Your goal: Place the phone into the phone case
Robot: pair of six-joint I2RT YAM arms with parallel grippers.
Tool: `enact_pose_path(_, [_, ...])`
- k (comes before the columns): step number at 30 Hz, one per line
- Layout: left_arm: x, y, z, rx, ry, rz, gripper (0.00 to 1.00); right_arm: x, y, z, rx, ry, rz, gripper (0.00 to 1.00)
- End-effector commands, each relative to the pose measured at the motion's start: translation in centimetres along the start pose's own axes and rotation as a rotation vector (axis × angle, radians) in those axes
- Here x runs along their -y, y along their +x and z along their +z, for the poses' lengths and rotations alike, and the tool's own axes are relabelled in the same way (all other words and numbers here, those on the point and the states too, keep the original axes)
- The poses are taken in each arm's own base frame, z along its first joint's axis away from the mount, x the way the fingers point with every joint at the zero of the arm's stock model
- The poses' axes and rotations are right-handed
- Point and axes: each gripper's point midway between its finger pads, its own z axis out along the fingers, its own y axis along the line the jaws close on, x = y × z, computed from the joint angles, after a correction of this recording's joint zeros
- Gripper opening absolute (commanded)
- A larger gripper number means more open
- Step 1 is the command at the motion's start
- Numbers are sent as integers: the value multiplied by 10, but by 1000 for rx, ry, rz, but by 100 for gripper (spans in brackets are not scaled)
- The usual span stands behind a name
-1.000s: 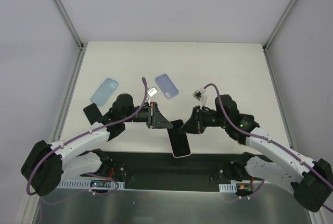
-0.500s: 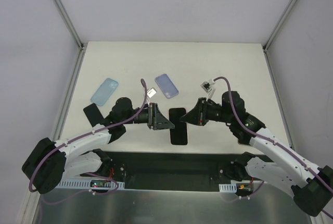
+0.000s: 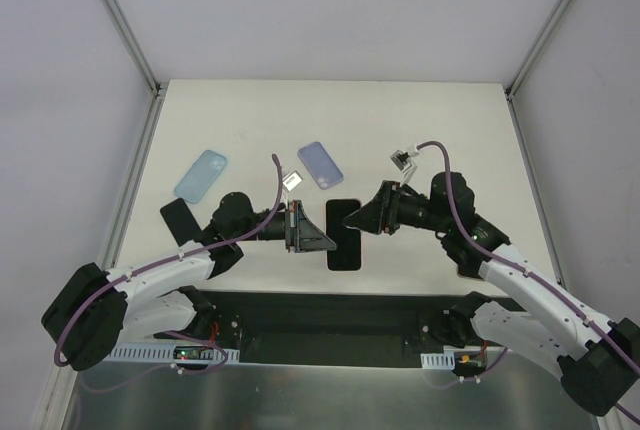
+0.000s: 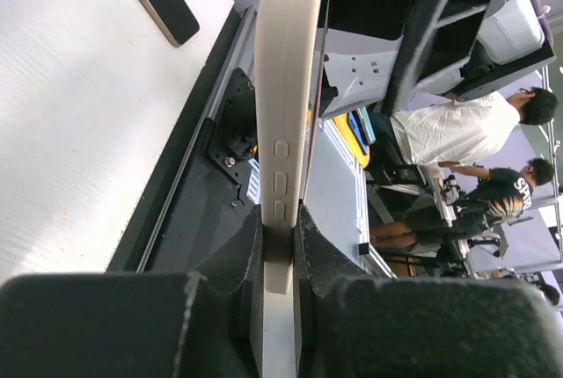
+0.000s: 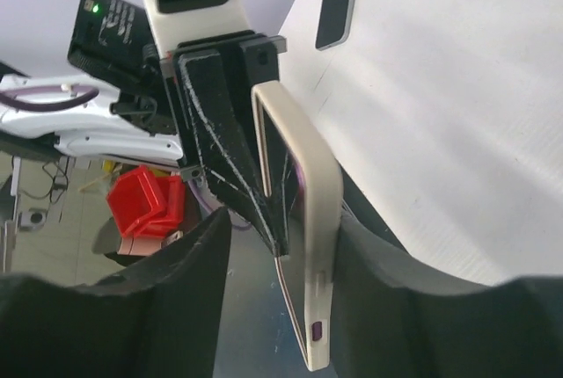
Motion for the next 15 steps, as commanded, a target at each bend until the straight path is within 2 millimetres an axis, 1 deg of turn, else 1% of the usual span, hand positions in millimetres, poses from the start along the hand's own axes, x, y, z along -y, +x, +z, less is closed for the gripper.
enact_pose_path(1, [8, -10, 2, 48, 14, 36, 0, -32, 9, -10, -39, -172, -76, 53])
enact_pose_path(2, [8, -11, 2, 50, 8, 34, 0, -29, 15, -12, -53, -175, -79, 54])
enact_pose_path(3, [8, -12, 2, 54, 3, 37, 0, -21, 25, -11, -76, -169, -81, 54])
enact_pose_path(6, [7, -17, 2, 80, -14, 44, 0, -11, 44, -16, -137, -169, -95, 55])
enact_pose_path(7, [7, -18, 2, 85, -19, 46, 0, -3, 53, -16, -159, -157, -85, 56])
enact_pose_path(10, [4, -21, 2, 99, -36, 48, 0, 4, 65, -18, -186, -155, -89, 56])
enact_pose_path(13, [3, -23, 3, 103, -40, 48, 0, 9, 71, -18, -200, -150, -87, 57])
enact_pose_path(15, [0, -24, 4, 106, -47, 46, 0, 11, 74, -19, -202, -146, -86, 53])
